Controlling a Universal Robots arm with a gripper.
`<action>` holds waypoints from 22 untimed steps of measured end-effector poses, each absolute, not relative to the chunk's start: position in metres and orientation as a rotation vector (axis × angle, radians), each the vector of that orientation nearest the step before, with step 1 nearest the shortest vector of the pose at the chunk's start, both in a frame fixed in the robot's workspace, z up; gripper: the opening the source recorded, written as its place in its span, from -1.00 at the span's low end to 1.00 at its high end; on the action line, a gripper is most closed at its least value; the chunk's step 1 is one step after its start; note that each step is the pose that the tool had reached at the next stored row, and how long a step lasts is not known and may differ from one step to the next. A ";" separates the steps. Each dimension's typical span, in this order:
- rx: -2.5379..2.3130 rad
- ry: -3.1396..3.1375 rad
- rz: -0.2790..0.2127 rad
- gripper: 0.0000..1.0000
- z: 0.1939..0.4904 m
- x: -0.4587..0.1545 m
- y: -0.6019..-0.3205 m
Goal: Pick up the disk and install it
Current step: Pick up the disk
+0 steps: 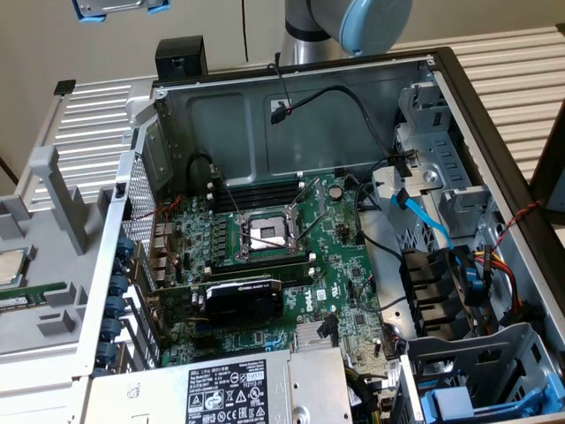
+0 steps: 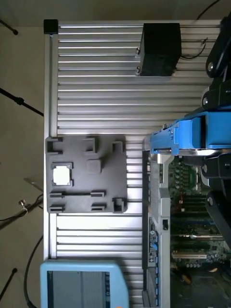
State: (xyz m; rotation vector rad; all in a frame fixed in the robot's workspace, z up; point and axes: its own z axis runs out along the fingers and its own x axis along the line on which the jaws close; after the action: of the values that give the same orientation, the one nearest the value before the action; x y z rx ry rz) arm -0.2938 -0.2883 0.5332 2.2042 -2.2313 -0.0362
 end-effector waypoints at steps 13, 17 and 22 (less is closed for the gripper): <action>2.197 -2.224 -0.051 -0.26 0.534 -0.262 -0.321; 2.195 -2.222 -0.056 -0.26 0.534 -0.249 -0.331; 2.192 -2.219 -0.062 -0.26 0.534 -0.235 -0.343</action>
State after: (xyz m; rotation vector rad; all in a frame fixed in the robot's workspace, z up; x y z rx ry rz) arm -0.2346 -0.3426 0.5343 2.1920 -2.2193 -0.0621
